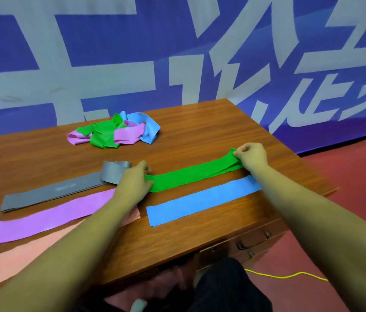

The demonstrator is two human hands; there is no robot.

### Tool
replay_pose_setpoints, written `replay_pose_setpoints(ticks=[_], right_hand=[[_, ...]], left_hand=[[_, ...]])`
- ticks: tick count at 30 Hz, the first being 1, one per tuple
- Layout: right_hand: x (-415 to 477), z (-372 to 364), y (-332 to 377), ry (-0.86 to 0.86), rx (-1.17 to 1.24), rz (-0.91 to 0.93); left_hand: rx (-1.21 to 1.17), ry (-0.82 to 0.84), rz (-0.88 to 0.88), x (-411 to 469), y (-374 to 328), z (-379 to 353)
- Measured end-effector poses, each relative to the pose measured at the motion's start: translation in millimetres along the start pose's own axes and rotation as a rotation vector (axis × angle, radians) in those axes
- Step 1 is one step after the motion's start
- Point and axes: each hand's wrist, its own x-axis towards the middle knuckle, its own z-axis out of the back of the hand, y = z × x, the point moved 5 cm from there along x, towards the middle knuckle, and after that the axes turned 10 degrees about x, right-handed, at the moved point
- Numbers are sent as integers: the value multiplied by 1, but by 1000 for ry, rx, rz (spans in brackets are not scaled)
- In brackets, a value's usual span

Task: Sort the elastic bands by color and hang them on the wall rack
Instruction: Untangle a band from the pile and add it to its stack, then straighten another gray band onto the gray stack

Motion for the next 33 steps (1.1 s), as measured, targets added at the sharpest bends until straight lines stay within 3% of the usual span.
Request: replay_pose_setpoints(ticks=[7, 16, 20, 25, 28, 33], right_hand=[[-5, 1, -10, -54, -107, 70], [-10, 0, -13, -69, -288, 113], [-18, -2, 7, -131, -403, 175], [-50, -59, 63, 162, -291, 318], [-81, -104, 90, 341, -241, 349], [-120, -170, 110, 626, -259, 410]], left_hand=[[3, -90, -14, 2, 0, -2], [223, -72, -121, 1, -10, -9], [146, -134, -152, 1, 0, 8], [143, -268, -96, 11, 39, 47], [165, -218, -25, 17, 62, 59], [311, -124, -70, 15, 73, 62]])
